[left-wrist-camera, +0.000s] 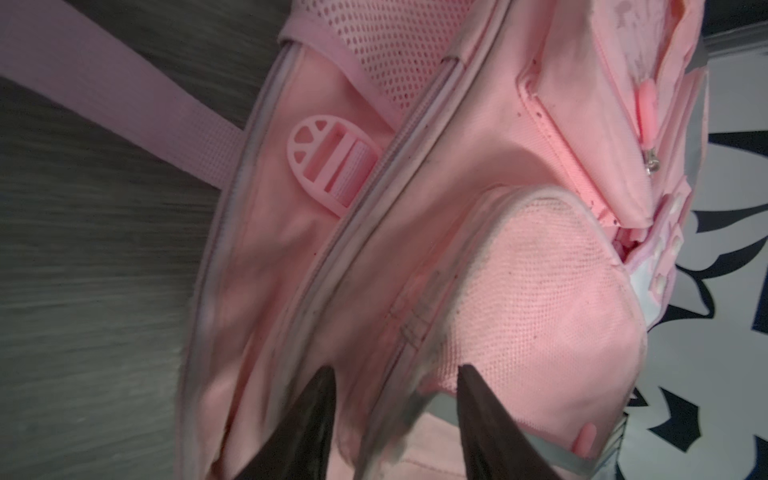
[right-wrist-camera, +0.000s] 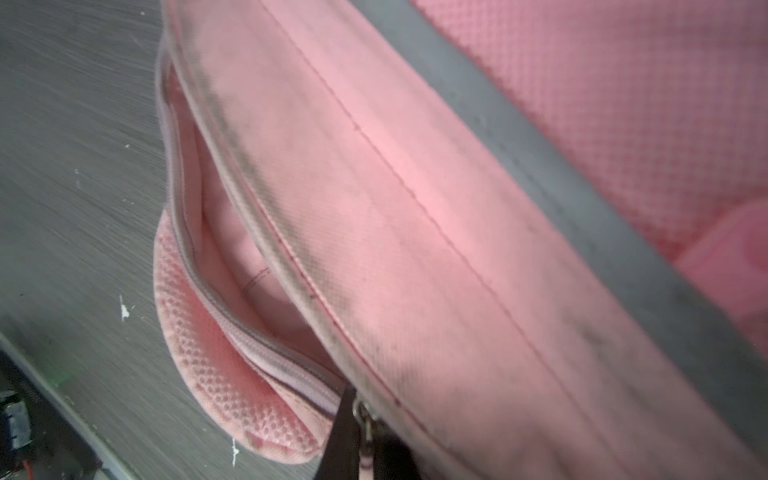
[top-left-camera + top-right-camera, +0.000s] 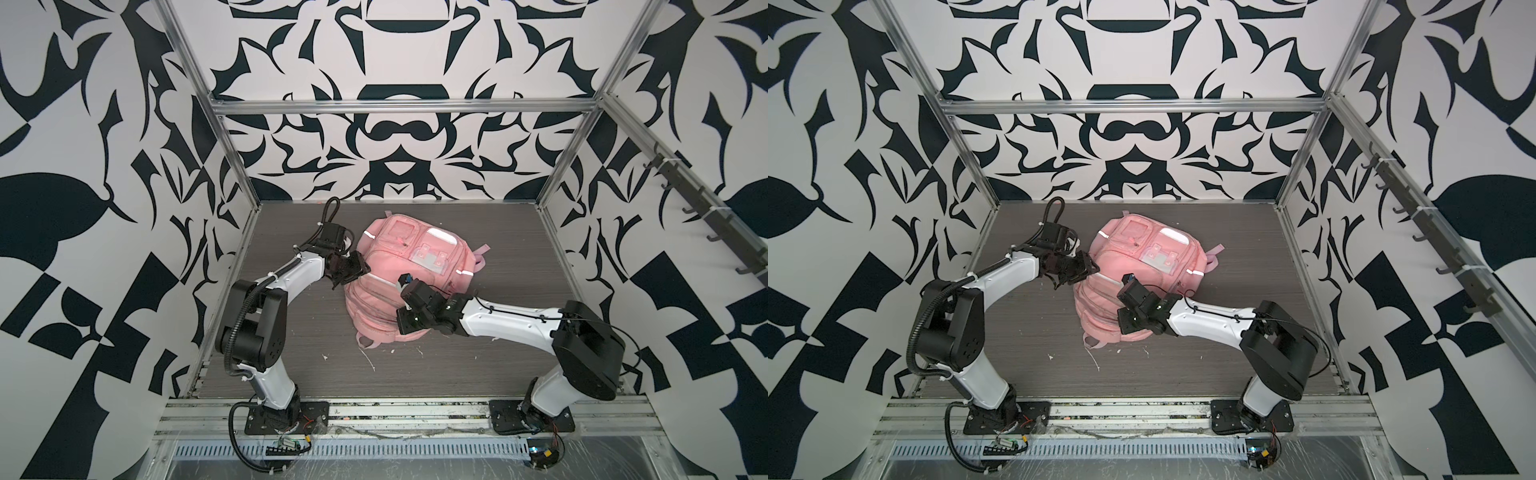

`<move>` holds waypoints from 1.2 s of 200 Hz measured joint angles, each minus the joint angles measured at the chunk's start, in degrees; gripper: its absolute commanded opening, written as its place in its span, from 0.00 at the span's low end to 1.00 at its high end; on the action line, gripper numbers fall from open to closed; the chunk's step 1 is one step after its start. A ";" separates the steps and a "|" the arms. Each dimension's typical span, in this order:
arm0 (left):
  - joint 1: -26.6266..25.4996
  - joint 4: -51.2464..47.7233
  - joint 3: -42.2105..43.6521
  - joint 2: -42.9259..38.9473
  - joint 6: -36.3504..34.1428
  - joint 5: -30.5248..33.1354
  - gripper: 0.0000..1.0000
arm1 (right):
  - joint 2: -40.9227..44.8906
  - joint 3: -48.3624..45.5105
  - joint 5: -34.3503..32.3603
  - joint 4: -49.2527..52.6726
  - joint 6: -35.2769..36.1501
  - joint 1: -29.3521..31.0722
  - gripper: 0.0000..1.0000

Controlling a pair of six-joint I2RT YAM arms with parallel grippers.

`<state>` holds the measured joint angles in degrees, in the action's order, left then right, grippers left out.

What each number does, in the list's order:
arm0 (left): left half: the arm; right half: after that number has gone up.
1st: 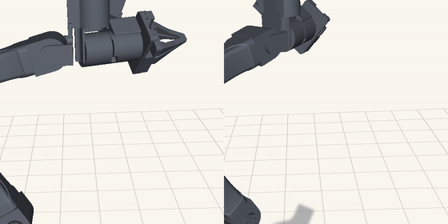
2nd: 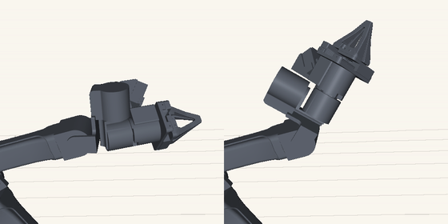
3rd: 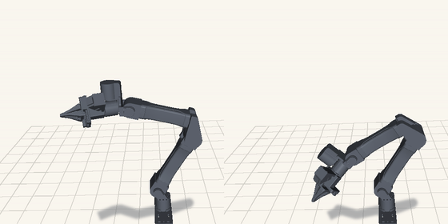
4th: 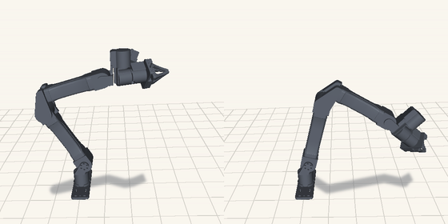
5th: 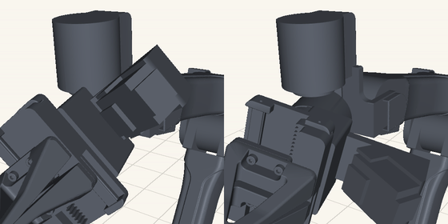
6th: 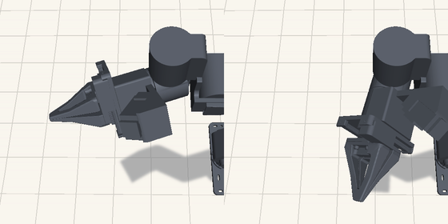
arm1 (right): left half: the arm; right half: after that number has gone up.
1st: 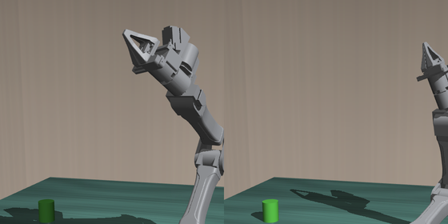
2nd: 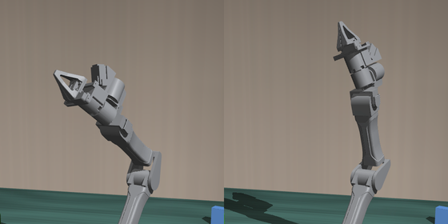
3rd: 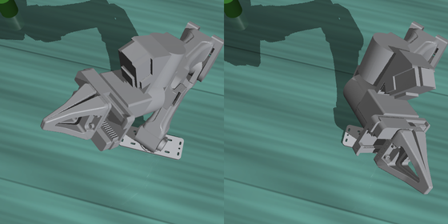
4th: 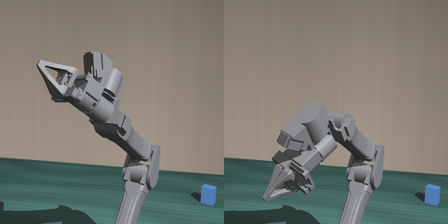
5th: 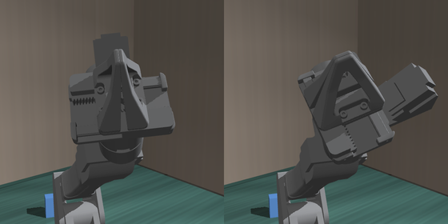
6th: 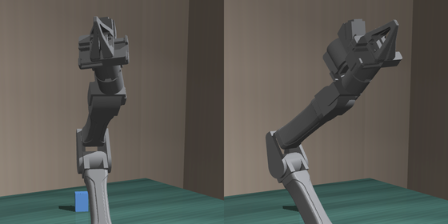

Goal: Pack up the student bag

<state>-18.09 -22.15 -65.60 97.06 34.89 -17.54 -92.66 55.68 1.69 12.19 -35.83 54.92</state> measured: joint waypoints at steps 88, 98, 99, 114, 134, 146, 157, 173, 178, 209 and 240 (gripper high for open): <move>-1.53 -0.20 11.82 -14.10 1.70 -0.31 0.60 | -2.95 2.99 2.01 0.07 0.04 1.03 0.00; -2.27 -0.33 13.29 -14.56 2.34 -0.31 0.61 | -3.21 3.45 2.16 0.00 0.04 1.27 0.00; -2.38 -0.35 13.44 -14.60 2.40 -0.28 0.60 | -3.23 3.45 2.16 0.00 0.04 1.29 0.00; -3.65 -0.35 14.80 -14.86 3.17 -0.26 0.60 | -3.48 3.87 2.40 -0.02 0.07 1.57 0.00; -5.46 -0.07 15.82 -14.86 4.35 -0.28 0.60 | -3.91 4.37 2.67 -0.02 0.07 1.86 0.00; -6.40 0.39 16.17 -14.86 5.05 -0.28 0.60 | -4.17 4.57 2.75 0.00 0.07 2.05 0.00; -7.17 0.70 16.26 -14.86 5.70 -0.26 0.59 | -4.44 4.66 2.78 0.00 0.07 2.21 0.00; -8.02 1.40 16.24 -14.86 6.29 -0.28 0.55 | -4.74 4.90 2.78 0.02 0.07 2.45 0.00; -8.22 1.60 16.24 -14.84 6.60 -0.28 0.53 | -4.79 5.01 2.75 0.02 0.07 2.54 0.00; -8.92 2.67 16.24 -14.51 7.30 -0.28 0.39 | -5.16 5.88 2.78 0.11 0.07 3.13 0.00; -8.94 2.93 16.22 -14.05 7.23 -0.09 0.28 | -5.44 6.19 2.34 0.46 0.24 3.54 0.00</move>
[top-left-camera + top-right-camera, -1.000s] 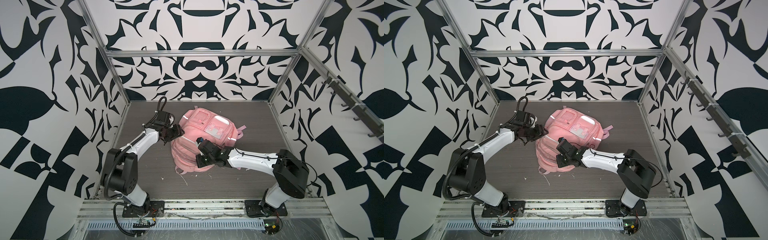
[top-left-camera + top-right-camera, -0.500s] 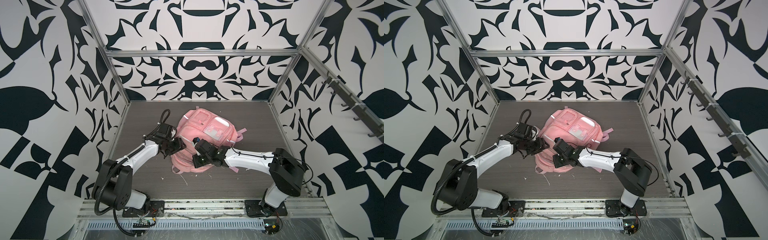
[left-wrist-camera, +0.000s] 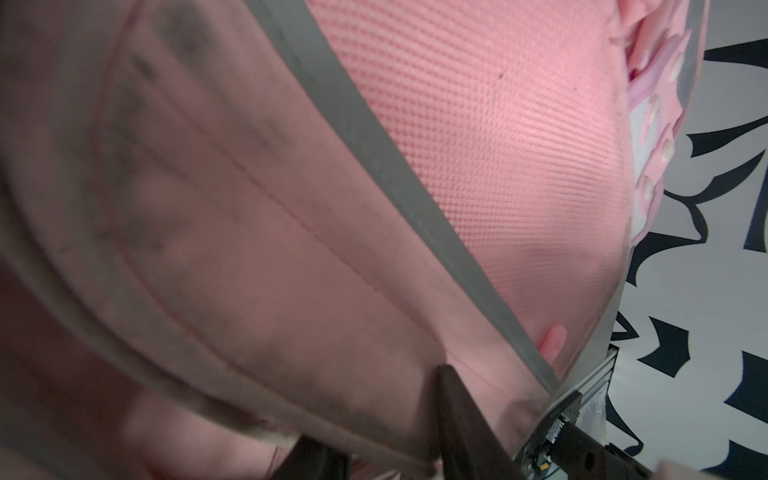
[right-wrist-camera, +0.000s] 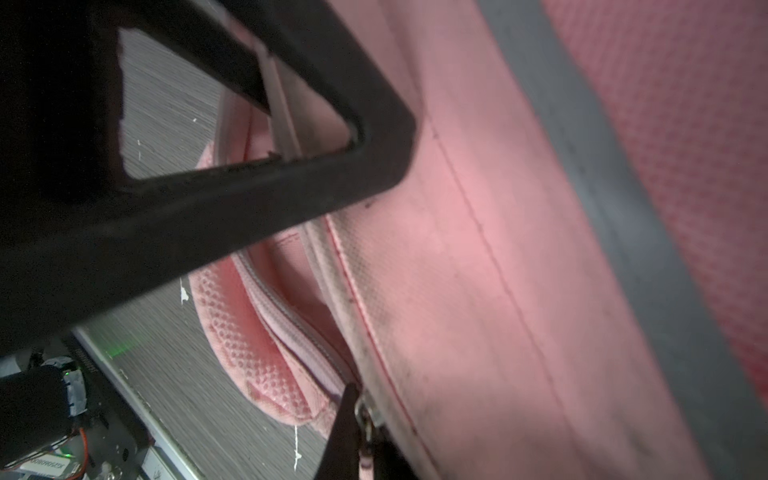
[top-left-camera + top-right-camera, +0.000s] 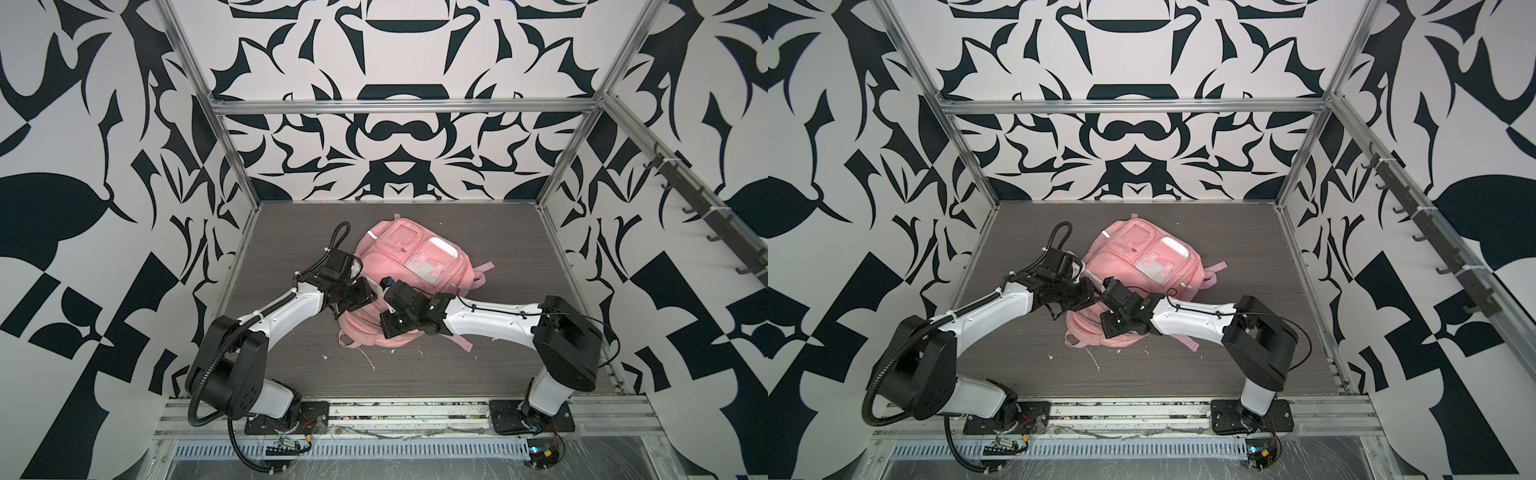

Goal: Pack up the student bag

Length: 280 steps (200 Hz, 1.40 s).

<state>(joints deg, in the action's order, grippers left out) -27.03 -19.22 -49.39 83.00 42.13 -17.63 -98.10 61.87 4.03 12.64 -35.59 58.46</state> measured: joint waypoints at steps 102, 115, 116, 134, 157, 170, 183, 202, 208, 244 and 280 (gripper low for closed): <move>0.96 -1.97 -2.60 1.51 -2.08 -0.66 0.23 | 7.15 -5.38 -2.73 2.01 2.69 -0.87 0.00; 1.46 -2.14 -2.69 1.51 -2.51 -1.22 0.23 | 8.90 -6.88 -2.54 2.19 2.89 -1.95 0.00; 1.49 -2.14 -2.69 1.51 -2.54 -1.25 0.23 | 8.98 -6.95 -2.51 2.21 2.89 -1.99 0.00; 2.01 -2.40 -2.69 1.51 -3.04 -1.68 0.23 | 10.88 -8.68 -1.73 2.49 3.19 -3.93 0.00; 2.36 -2.49 -2.69 1.51 -3.43 -1.68 0.23 | 12.87 -10.58 -0.48 3.02 3.89 -7.54 0.00; 2.43 -2.49 -2.69 1.51 -3.58 -1.68 0.23 | 13.38 -11.10 0.28 3.06 4.20 -9.79 0.00; 2.43 -2.47 -2.69 1.51 -3.61 -1.70 0.23 | 13.60 -11.30 1.44 3.04 4.55 -11.87 0.00; 2.43 -2.08 -2.69 1.51 -3.63 -1.77 0.23 | 13.60 -11.30 3.28 2.99 5.01 -13.44 0.00; 2.43 -1.97 -2.69 1.51 -3.63 -1.79 0.23 | 13.60 -11.30 3.65 2.95 5.11 -13.77 0.00; 2.43 -1.36 -2.69 1.51 -3.63 -2.01 0.23 | 13.55 -11.30 5.05 2.84 5.79 -14.99 0.00; 2.43 -0.87 -2.64 1.51 -3.54 -2.25 0.24 | 13.49 -11.30 5.86 2.80 5.86 -15.87 0.00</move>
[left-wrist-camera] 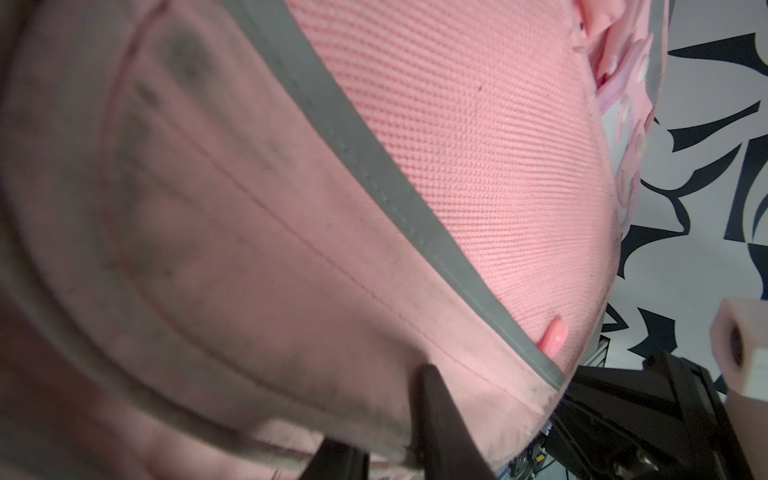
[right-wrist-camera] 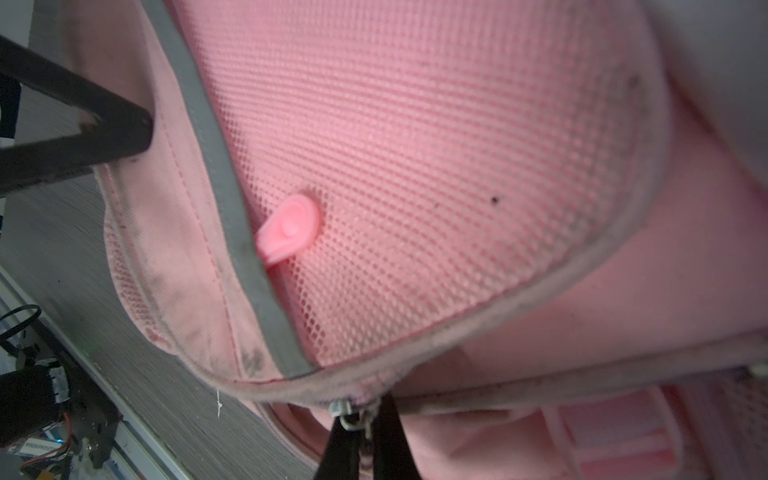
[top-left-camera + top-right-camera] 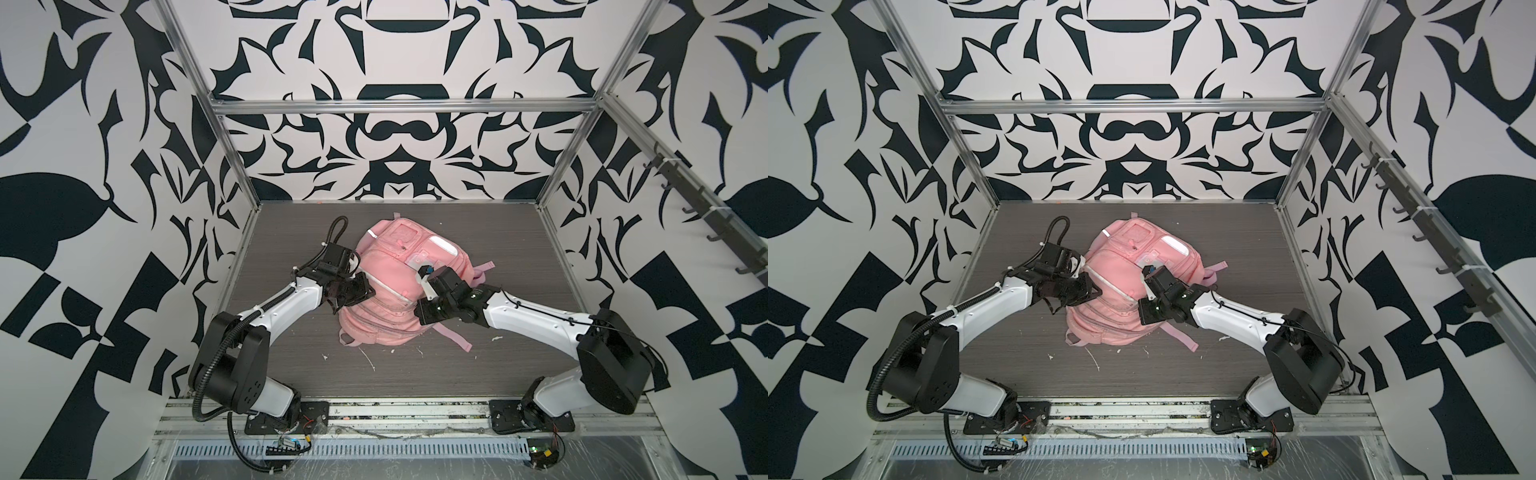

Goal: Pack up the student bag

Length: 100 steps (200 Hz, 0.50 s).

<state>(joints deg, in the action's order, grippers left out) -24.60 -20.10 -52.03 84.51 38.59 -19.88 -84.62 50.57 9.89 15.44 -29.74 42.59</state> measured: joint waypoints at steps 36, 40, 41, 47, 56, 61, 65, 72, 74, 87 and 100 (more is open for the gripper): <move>0.00 1.57 0.09 0.44 0.20 -0.09 0.24 | -1.27 0.04 0.24 -0.70 0.00 -1.57 0.00; 0.00 1.77 0.09 0.66 0.20 -0.09 0.24 | -1.42 0.04 0.26 -0.83 0.00 -1.77 0.00; 0.00 1.84 0.09 0.81 0.20 -0.09 0.24 | -1.46 0.04 0.26 -0.85 0.00 -1.79 0.00; 0.00 2.14 0.09 1.22 0.20 -0.09 0.24 | -1.77 0.04 0.37 -1.03 -0.02 -2.12 0.00; 0.00 2.58 0.00 2.25 0.22 -0.09 0.24 | -2.23 0.07 0.52 -1.33 0.00 -2.60 0.00; 0.00 2.75 -0.17 3.02 0.20 -0.09 0.24 | -2.54 0.09 0.63 -1.49 -0.02 -2.86 0.00; 0.00 2.86 -0.46 3.67 0.22 -0.11 0.24 | -2.80 0.15 0.66 -1.57 0.00 -3.06 0.00; 0.00 2.91 -1.20 5.14 0.22 -0.13 0.24 | -3.28 0.31 0.76 -1.68 0.00 -3.45 0.00; 0.00 2.91 -1.38 5.46 0.24 -0.13 0.24 | -3.45 0.42 0.83 -1.70 0.00 -3.58 0.00; 0.00 2.99 -3.34 8.37 0.24 -0.07 0.24 | -4.52 1.22 0.90 -1.75 0.02 -4.50 0.00; 0.00 3.15 -5.86 11.21 0.24 0.11 0.24 | -5.62 2.29 0.87 -1.75 0.20 -5.62 0.00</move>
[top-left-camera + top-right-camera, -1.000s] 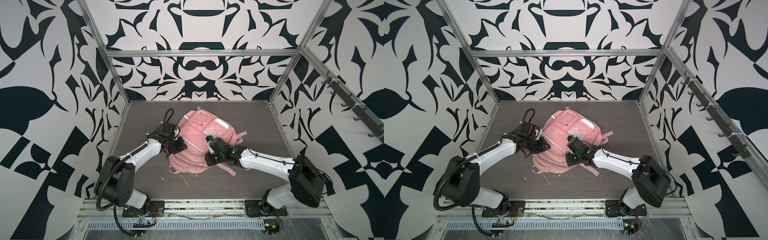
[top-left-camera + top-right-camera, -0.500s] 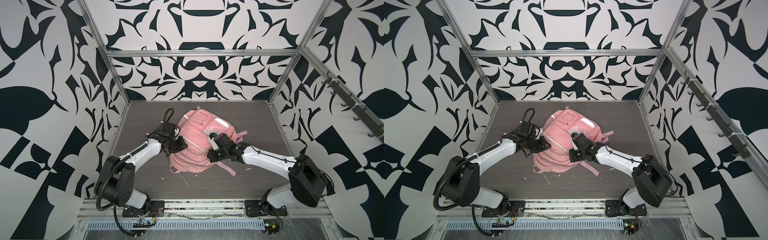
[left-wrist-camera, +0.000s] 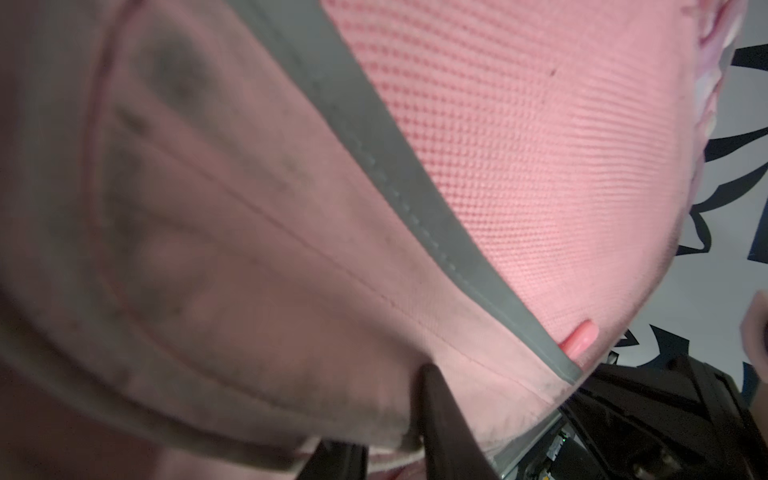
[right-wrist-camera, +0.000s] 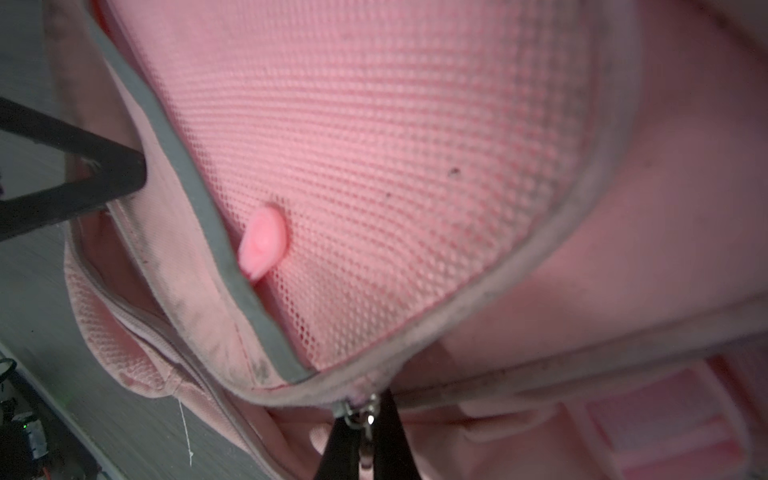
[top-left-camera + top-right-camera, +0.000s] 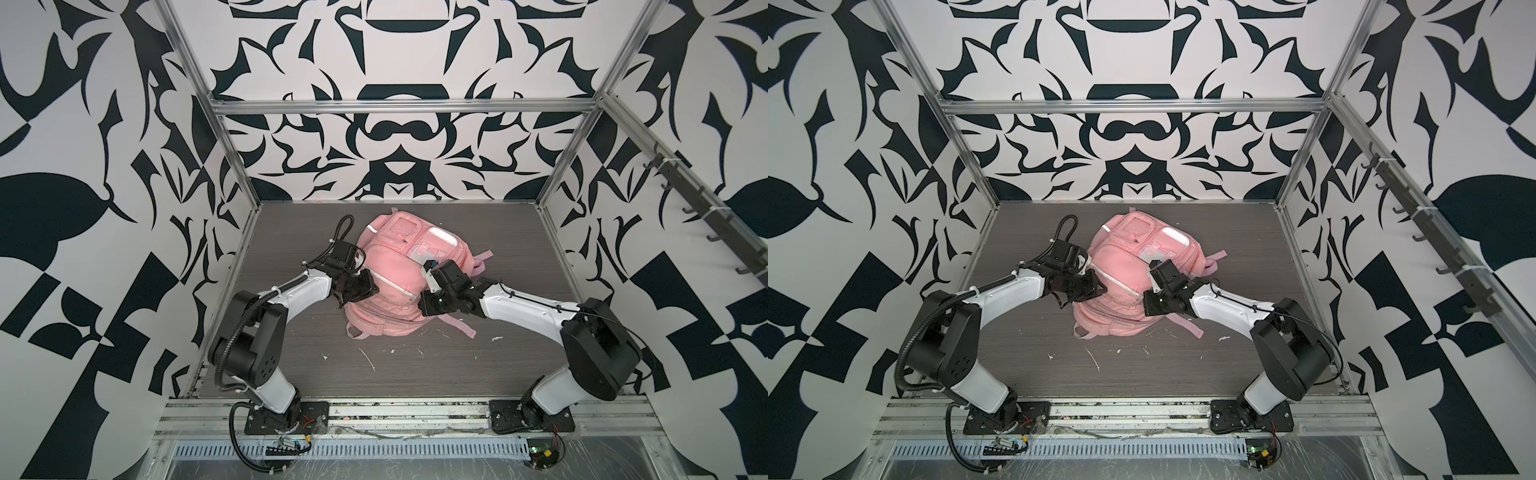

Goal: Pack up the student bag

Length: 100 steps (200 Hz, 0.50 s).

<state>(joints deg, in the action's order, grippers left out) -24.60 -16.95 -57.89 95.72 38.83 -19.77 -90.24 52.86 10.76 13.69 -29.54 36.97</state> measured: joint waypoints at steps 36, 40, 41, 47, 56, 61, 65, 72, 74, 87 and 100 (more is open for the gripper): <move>0.28 0.04 -8.72 7.30 -0.02 1.01 0.25 | -4.13 4.74 0.22 0.63 1.22 -3.58 0.00; 0.35 0.09 -9.55 7.96 -0.04 1.33 0.25 | -4.76 5.42 0.26 0.74 1.33 -4.00 0.00; 0.37 0.04 -9.90 8.15 0.00 1.40 0.26 | -4.94 5.64 0.35 0.81 1.38 -4.13 0.01; 0.48 0.04 -11.23 9.03 -0.04 1.84 0.26 | -5.79 6.58 0.46 1.01 1.53 -4.66 0.03; 0.66 0.04 -13.00 10.08 -0.02 2.45 0.26 | -7.28 8.28 0.87 1.40 1.73 -5.60 0.06; 0.79 0.09 -13.81 10.62 -0.04 2.89 0.26 | -8.02 9.09 1.01 1.55 1.79 -6.01 0.08; 0.90 0.07 -14.53 10.99 -0.04 3.13 0.27 | -8.61 9.75 1.16 1.55 1.88 -6.36 0.10; 1.20 0.09 -15.54 11.63 -0.04 3.65 0.27 | -9.62 10.80 1.40 1.68 1.97 -6.95 0.13; 1.31 0.09 -15.82 11.76 -0.07 3.82 0.28 | -9.92 11.08 1.49 1.75 2.01 -7.13 0.15; 2.01 0.02 -17.14 12.46 -0.07 4.44 0.29 | -11.58 12.79 1.99 1.95 2.12 -8.07 0.24; 2.89 -0.02 -18.27 13.16 -0.26 4.83 0.29 | -13.00 14.23 2.67 2.03 2.12 -8.79 0.33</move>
<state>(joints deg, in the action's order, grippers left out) -21.71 -16.97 -76.16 108.88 38.57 -14.94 -103.24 67.09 13.43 15.73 -27.42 28.18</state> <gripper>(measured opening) 0.285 0.261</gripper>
